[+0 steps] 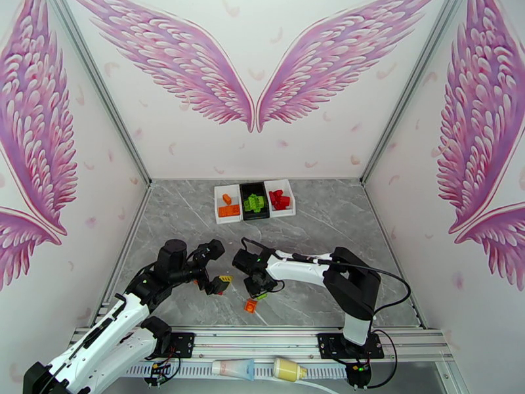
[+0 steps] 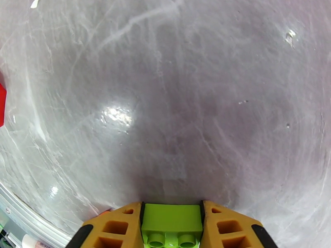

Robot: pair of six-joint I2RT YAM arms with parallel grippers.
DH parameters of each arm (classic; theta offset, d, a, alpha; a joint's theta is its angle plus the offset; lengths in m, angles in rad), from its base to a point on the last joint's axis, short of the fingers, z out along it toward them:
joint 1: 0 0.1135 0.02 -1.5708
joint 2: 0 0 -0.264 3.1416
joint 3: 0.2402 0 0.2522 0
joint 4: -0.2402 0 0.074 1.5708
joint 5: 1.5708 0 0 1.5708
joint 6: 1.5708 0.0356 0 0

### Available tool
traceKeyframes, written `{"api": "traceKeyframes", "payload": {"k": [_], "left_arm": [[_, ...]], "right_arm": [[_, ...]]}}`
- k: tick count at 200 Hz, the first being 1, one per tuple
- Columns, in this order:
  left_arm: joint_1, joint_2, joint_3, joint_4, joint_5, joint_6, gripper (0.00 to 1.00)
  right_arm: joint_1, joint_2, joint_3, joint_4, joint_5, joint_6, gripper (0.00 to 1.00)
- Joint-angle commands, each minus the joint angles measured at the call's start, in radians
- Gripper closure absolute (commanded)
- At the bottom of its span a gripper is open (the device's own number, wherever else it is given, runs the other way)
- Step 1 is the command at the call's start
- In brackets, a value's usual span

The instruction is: Sort the legos into containers by color

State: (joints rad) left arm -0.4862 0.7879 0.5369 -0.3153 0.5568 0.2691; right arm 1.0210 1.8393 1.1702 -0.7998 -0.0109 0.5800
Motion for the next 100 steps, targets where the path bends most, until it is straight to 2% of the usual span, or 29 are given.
{"api": "traceKeyframes", "payload": {"k": [1, 57, 82, 100], "left_arm": [[0.004, -0.004, 0.01, 0.017, 0.006, -0.018, 0.01], [0.004, -0.004, 0.032, 0.106, -0.129, -0.102, 0.01], [-0.001, 0.0, 0.021, 0.181, -0.148, -0.119, 0.01], [-0.003, 0.013, 0.025, 0.217, -0.192, -0.149, 0.01]], "right_arm": [[-0.018, -0.057, -0.002, -0.005, 0.046, 0.005, 0.71], [-0.181, -0.036, 0.155, 0.123, 0.148, -0.128, 0.7], [-0.258, 0.046, 0.281, 0.192, 0.222, -0.209, 0.7], [-0.318, 0.116, 0.384, 0.227, 0.23, -0.251, 0.7]]}}
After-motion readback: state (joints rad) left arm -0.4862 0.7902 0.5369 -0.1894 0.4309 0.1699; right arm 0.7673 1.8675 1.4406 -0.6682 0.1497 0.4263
